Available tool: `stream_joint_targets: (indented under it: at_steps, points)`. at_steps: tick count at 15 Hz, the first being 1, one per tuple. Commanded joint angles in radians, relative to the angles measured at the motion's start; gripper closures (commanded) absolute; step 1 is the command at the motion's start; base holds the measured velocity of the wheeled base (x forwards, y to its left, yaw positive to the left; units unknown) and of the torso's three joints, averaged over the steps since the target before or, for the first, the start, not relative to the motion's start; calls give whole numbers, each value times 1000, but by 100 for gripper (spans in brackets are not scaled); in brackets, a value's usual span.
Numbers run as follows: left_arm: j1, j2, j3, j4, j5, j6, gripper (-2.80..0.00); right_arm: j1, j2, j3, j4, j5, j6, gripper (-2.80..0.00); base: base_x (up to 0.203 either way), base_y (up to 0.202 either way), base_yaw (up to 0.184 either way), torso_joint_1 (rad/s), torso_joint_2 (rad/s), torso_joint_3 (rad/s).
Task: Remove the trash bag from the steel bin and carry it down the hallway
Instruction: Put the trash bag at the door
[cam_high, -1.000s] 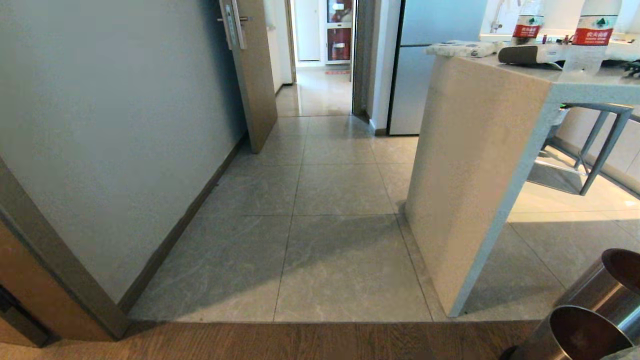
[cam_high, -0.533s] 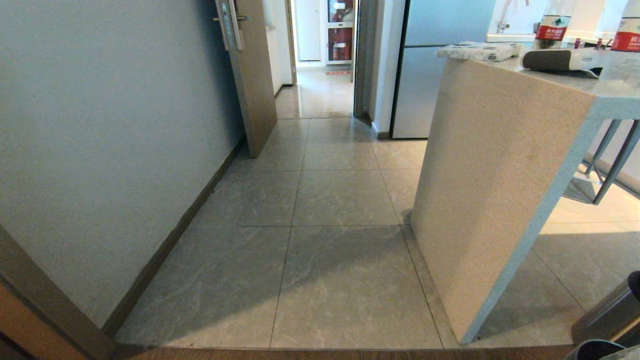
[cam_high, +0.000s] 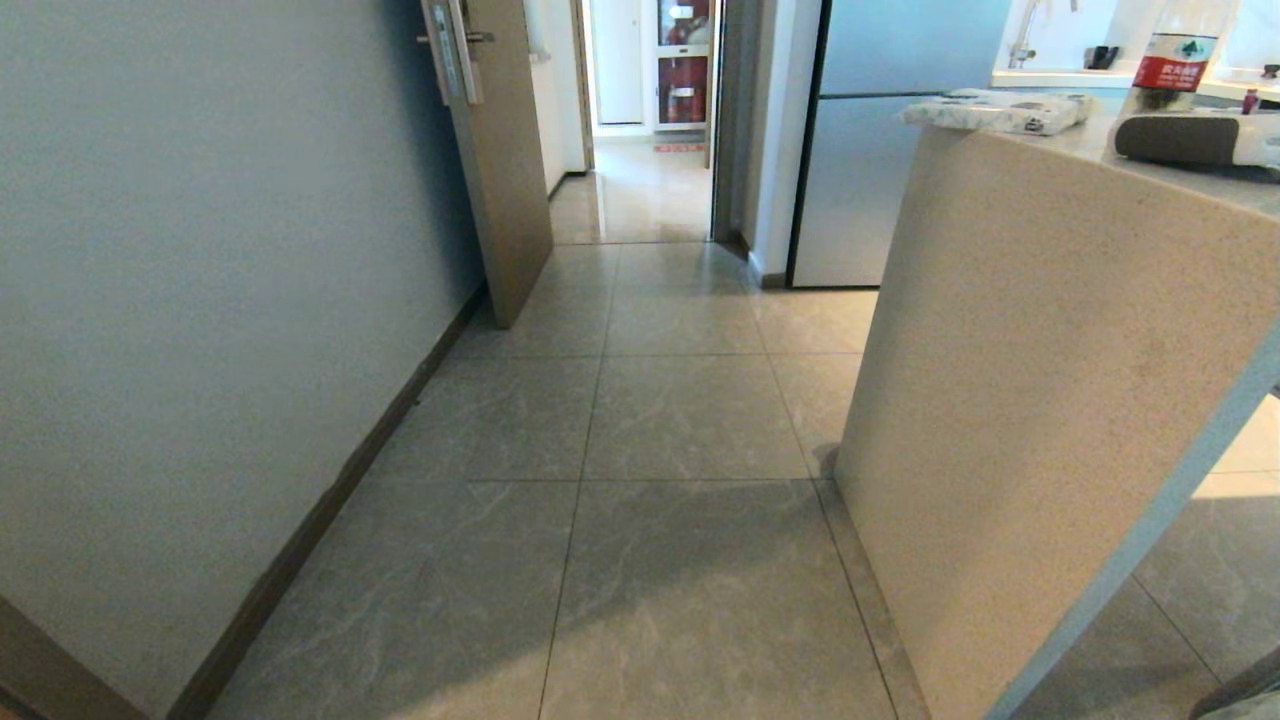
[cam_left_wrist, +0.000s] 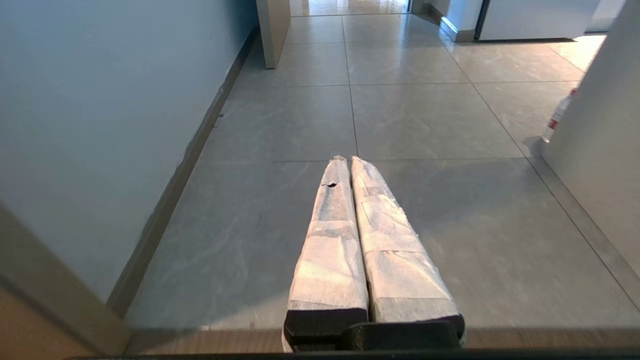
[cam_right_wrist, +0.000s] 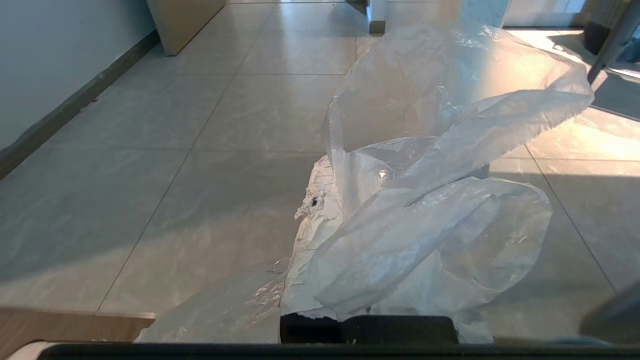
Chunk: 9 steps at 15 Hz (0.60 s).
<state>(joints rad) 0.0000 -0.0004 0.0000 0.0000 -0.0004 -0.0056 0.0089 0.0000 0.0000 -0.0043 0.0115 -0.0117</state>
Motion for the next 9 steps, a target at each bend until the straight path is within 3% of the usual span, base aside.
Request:
stream_joint_targets:
  at_steps: [1, 9]
  points:
    - [0, 0, 0, -1, 0, 0, 0, 0, 2, 0, 0, 1, -1, 0, 188, 0, 2, 5, 2, 3]
    - [0, 0, 0, 0, 0, 0, 0, 0, 2, 0, 0, 1, -2, 0, 188, 0, 1, 1, 3, 2]
